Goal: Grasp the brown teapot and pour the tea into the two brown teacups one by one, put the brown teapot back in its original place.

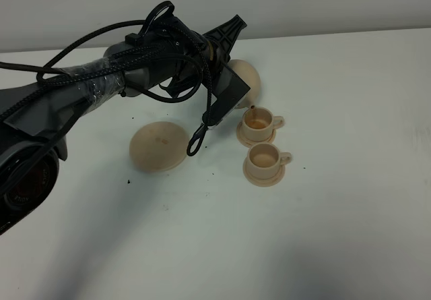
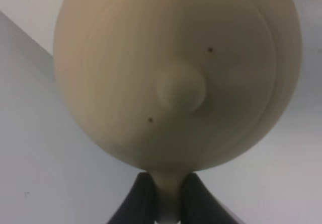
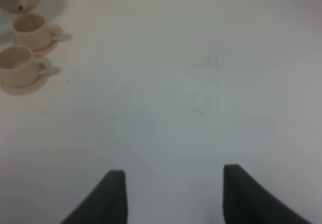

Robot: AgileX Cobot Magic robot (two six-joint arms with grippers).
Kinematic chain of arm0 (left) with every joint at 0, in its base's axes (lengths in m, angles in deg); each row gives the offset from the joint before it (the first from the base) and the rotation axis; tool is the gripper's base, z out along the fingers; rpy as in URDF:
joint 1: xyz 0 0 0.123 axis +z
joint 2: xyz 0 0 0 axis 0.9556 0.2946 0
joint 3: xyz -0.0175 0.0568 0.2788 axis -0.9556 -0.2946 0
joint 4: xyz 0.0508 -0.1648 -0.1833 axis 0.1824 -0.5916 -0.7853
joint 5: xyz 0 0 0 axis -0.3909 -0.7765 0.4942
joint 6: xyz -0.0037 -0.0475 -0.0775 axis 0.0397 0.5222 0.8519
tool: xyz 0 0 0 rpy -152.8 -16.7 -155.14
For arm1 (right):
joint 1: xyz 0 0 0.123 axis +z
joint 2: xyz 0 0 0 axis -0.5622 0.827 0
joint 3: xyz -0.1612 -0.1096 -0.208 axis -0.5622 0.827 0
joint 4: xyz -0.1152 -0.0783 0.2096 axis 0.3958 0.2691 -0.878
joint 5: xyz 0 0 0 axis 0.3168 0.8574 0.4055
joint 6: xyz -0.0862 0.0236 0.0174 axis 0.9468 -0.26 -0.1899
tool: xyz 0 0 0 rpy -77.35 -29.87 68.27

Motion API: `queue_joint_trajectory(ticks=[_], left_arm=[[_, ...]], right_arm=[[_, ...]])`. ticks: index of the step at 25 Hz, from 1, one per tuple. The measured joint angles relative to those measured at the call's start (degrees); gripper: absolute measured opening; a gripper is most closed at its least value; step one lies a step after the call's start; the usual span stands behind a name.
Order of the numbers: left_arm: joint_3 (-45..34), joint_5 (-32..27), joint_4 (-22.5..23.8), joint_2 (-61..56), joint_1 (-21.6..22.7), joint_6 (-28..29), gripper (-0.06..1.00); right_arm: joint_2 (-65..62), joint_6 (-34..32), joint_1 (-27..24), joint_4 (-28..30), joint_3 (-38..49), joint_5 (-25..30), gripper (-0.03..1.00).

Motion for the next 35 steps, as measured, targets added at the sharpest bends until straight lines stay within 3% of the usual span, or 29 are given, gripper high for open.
queue_joint_trajectory(ticks=[35], left_arm=[[0.0,3.47,0.0,0.0,-0.45,-6.1,0.16]], right_arm=[[0.0,0.0,0.0,0.0,0.0,0.0,0.46]])
